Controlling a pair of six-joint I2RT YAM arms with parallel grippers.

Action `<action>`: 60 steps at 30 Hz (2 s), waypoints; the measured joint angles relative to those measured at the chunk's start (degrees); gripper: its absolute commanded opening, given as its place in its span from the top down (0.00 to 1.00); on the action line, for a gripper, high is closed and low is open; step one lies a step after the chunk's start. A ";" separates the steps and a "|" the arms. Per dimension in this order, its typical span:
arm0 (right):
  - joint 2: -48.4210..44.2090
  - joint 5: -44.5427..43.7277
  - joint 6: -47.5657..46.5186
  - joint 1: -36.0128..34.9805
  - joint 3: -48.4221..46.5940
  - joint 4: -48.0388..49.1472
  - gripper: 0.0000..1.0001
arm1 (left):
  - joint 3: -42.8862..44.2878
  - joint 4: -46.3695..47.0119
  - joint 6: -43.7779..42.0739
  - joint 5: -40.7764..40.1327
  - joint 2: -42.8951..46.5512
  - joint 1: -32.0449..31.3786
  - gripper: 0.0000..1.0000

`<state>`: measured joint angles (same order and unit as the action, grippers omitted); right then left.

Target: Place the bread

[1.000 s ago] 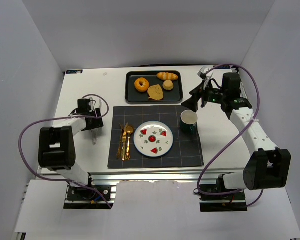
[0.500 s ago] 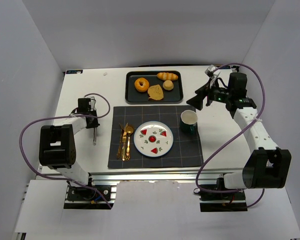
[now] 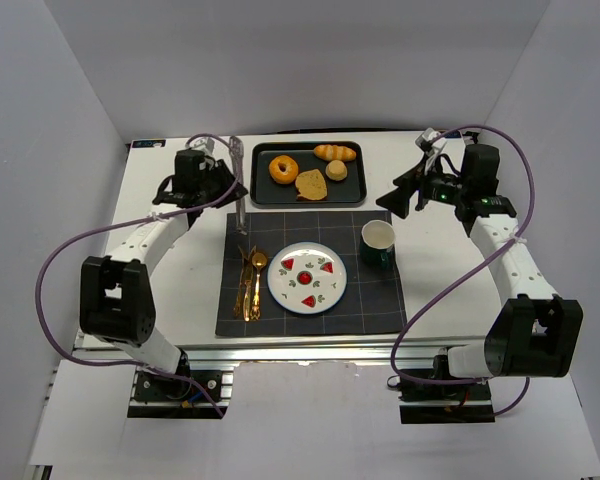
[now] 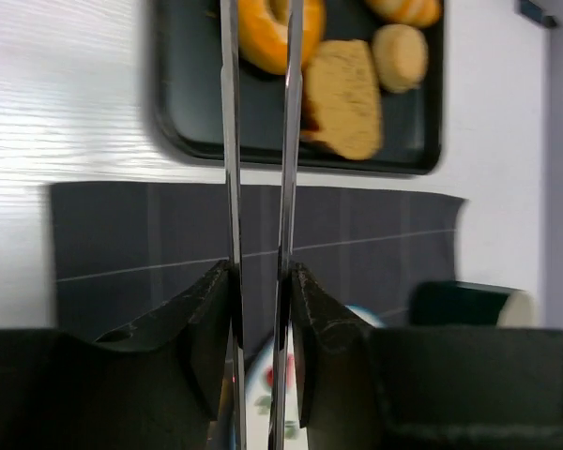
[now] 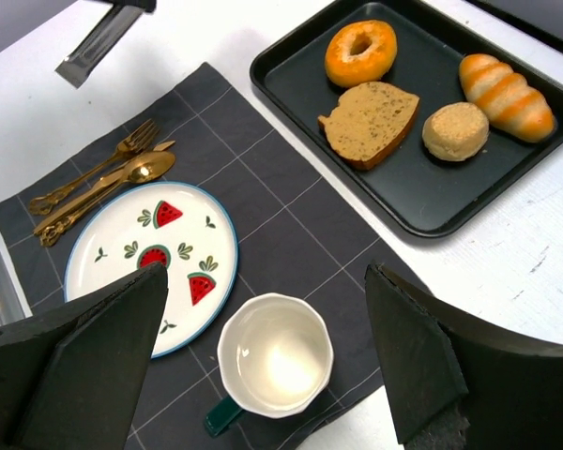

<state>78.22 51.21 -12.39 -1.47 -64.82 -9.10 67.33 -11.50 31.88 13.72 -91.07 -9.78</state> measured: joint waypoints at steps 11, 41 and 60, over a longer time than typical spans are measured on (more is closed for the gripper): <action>-0.19 1.36 2.54 1.97 1.06 3.54 0.11 | 10.05 -5.45 6.98 2.57 -9.79 -3.64 0.53; -0.72 2.98 4.53 4.85 2.82 6.25 0.11 | 21.23 -15.89 6.11 2.30 -21.87 -9.75 0.52; -0.93 4.08 4.97 4.89 3.05 6.33 0.11 | 21.20 -14.03 7.34 4.32 -22.01 -9.97 0.97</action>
<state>77.28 55.30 -7.42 3.42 -61.77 -2.77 88.53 -25.52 39.22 18.04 -113.08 -19.75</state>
